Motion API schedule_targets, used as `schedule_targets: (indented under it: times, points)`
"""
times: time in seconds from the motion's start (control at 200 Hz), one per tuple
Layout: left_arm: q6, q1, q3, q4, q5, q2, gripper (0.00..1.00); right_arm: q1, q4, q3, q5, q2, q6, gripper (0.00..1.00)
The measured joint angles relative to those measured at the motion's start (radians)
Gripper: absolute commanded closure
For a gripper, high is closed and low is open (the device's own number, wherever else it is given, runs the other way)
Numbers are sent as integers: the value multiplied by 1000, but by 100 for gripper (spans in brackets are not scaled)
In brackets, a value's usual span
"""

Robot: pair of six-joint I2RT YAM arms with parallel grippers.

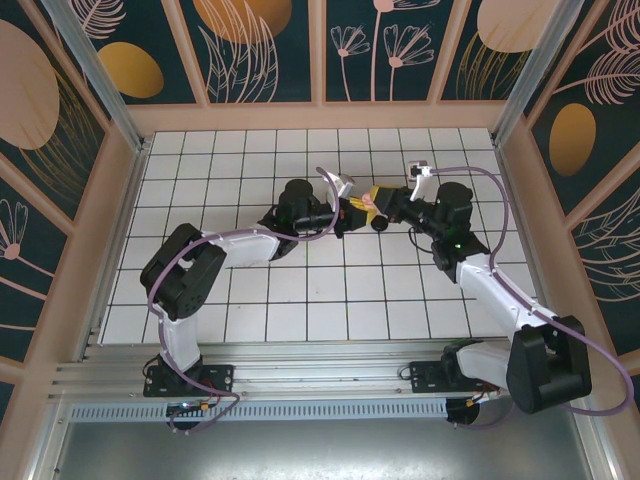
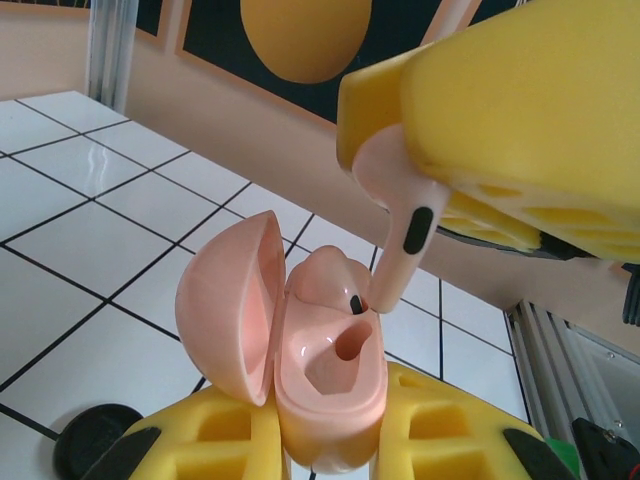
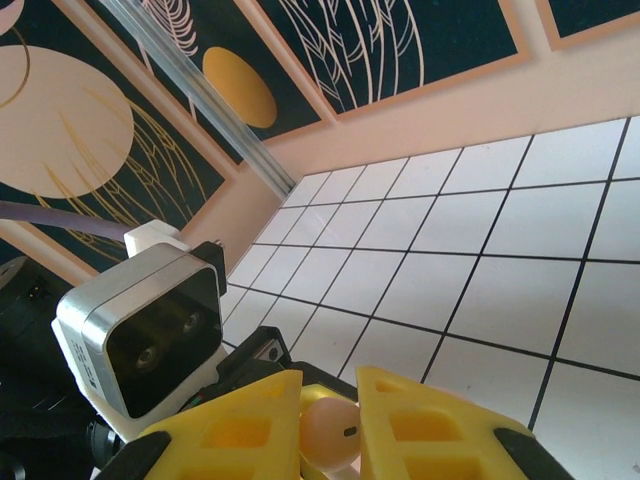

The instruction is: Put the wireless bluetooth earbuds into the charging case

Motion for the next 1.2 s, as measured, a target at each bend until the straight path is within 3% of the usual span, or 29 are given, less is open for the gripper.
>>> schedule_targets:
  times: [1.201]
  points:
    - [56,-2,0,-39,-21,-57,94,-1,-40,16,34,2,-31,83]
